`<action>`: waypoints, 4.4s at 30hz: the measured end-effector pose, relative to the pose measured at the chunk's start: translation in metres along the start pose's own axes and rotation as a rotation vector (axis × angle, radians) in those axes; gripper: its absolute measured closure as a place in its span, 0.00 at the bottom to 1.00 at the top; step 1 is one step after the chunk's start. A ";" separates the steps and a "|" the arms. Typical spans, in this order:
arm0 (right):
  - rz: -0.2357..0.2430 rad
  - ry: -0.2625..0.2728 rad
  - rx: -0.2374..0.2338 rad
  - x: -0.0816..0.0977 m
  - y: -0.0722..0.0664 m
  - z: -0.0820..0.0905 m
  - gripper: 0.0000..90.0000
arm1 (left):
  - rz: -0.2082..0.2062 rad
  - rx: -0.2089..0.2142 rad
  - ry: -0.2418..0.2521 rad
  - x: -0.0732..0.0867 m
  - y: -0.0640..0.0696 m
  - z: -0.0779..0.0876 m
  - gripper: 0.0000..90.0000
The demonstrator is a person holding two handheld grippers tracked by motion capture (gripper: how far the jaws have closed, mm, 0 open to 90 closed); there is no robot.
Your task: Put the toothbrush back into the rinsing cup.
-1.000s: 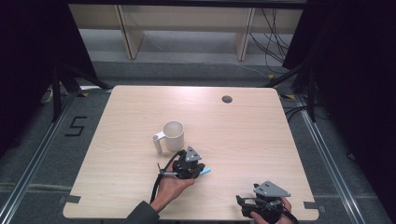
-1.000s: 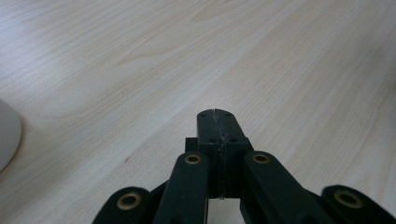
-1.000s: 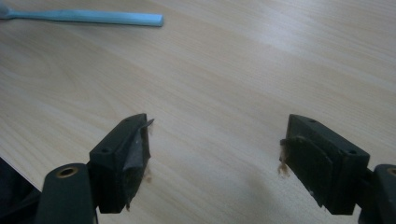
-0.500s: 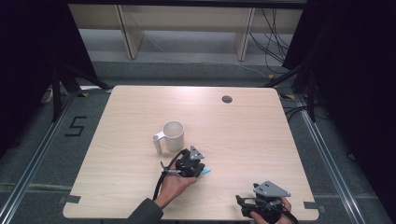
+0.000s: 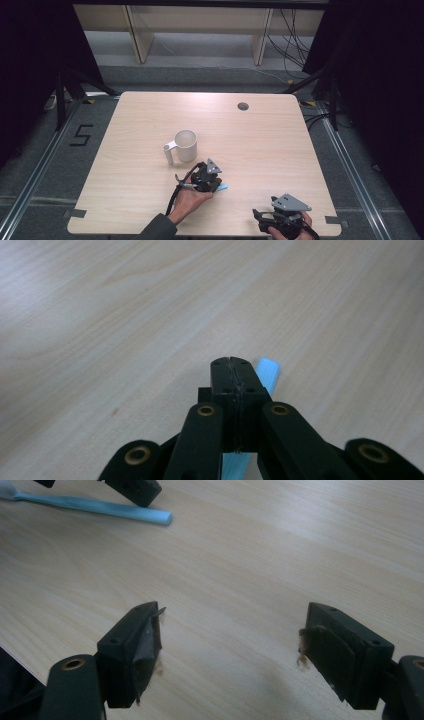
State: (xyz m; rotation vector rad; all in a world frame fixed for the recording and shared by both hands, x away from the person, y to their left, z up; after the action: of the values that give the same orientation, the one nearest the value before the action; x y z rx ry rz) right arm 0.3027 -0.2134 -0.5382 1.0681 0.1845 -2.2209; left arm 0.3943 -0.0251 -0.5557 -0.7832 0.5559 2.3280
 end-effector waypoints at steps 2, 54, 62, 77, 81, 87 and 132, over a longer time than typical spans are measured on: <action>-0.006 -0.007 -0.001 0.000 0.000 0.001 0.27 | -0.011 0.008 -0.002 0.002 0.002 0.001 0.99; -0.040 -0.009 -0.013 0.001 0.000 0.000 0.27 | -0.190 0.157 -0.094 0.079 0.038 0.062 0.97; -0.032 -0.004 -0.002 0.001 0.002 0.000 0.27 | -0.210 0.149 -0.116 0.089 0.031 0.074 0.97; -0.035 -0.009 -0.003 0.000 0.001 0.000 0.27 | -0.228 0.112 -0.153 0.102 0.014 0.091 0.97; -0.052 -0.006 0.001 -0.001 -0.001 -0.001 0.27 | -0.212 0.090 -0.149 0.105 0.004 0.099 0.97; -0.038 -0.009 0.005 -0.001 0.000 -0.001 0.27 | -0.192 0.055 -0.138 0.106 -0.008 0.105 0.97; -0.011 -0.017 0.009 -0.001 0.002 -0.002 0.27 | -0.030 -0.014 -0.250 0.094 -0.024 0.110 0.57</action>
State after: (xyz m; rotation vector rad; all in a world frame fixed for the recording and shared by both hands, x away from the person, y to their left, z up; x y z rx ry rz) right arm 0.3056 -0.2138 -0.5387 1.0553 0.1735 -2.2418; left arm 0.3074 0.0919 -0.5401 -0.4927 0.4158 2.3583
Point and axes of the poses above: each handheld gripper's, and its own axes: z roughly backward along the jaws, x roughly out of its underside, y roughly to its right, the point moved 7 cm from there along -z, roughly forward along the jaws, and after that the axes turned 10 degrees about z, right-handed, at the moved point
